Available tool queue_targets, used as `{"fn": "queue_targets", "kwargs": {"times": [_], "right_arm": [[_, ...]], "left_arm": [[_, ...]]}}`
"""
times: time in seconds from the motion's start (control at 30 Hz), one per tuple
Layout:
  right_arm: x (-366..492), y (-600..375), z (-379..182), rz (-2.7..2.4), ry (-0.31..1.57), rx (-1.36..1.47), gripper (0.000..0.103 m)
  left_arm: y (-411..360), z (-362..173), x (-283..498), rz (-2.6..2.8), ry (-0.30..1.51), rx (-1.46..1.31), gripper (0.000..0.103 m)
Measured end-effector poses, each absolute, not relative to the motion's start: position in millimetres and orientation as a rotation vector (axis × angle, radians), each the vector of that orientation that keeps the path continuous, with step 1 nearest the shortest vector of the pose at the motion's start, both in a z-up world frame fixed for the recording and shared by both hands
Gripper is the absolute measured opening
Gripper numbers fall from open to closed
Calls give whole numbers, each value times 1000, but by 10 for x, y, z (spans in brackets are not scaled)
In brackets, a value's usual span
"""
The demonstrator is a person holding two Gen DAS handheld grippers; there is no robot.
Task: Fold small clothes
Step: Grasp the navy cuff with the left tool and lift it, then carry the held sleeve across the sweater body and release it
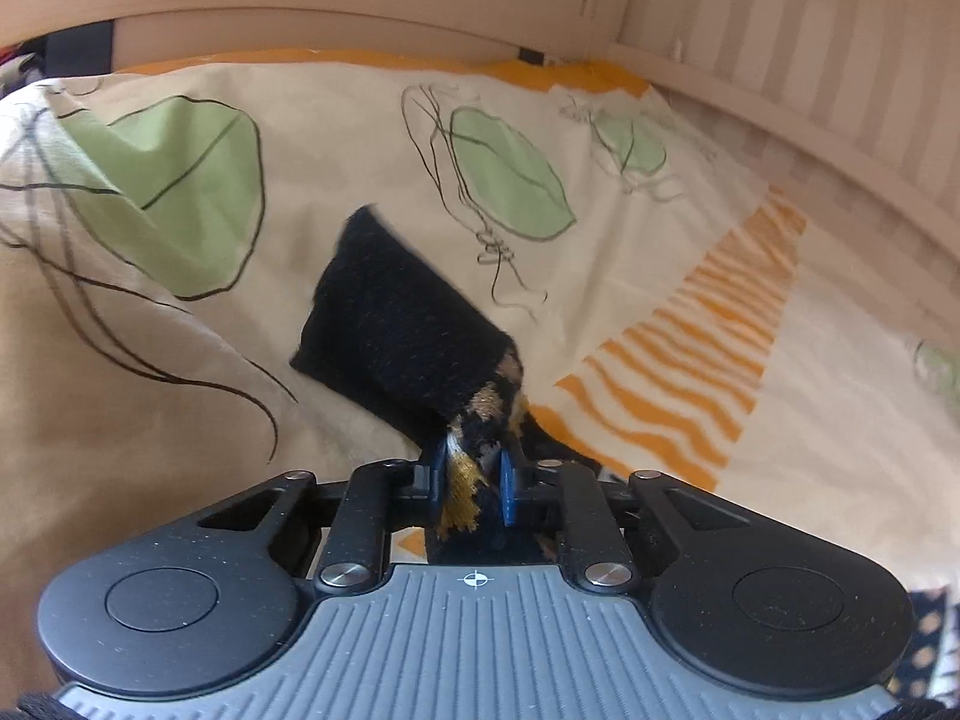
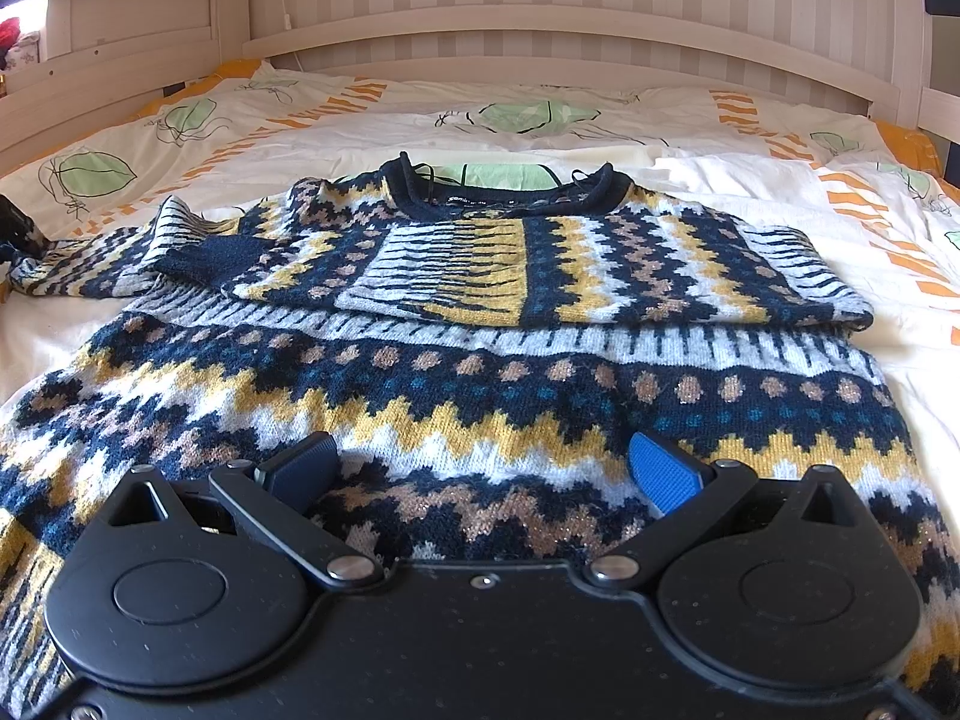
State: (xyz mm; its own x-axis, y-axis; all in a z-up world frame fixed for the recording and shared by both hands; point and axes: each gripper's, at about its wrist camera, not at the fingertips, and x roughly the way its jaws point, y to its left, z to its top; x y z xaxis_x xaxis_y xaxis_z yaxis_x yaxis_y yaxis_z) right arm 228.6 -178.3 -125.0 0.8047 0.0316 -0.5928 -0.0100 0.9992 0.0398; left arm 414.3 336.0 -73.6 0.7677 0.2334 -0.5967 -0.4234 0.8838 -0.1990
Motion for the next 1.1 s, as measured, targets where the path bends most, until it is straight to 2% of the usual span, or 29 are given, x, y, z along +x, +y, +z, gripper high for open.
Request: {"fn": "queue_targets", "kwargs": {"times": [0.33,0.7,0.9,1.1], "right_arm": [[2285,-1789,-1243,26,635,39,103],[2306,-1838,-1230,40,641,71,103],[2360,-2023,-1130,126,674,166,103],[2142,-2399,-842,133,633,250,103]], "left_arm": [[2914,23,3778,215,566,-335,16],[1495,711,3412,-85,585,-282,16],[605,809,3421,-234,587,-279,16],[-198,599,3471,-331,598,-234,17]]}}
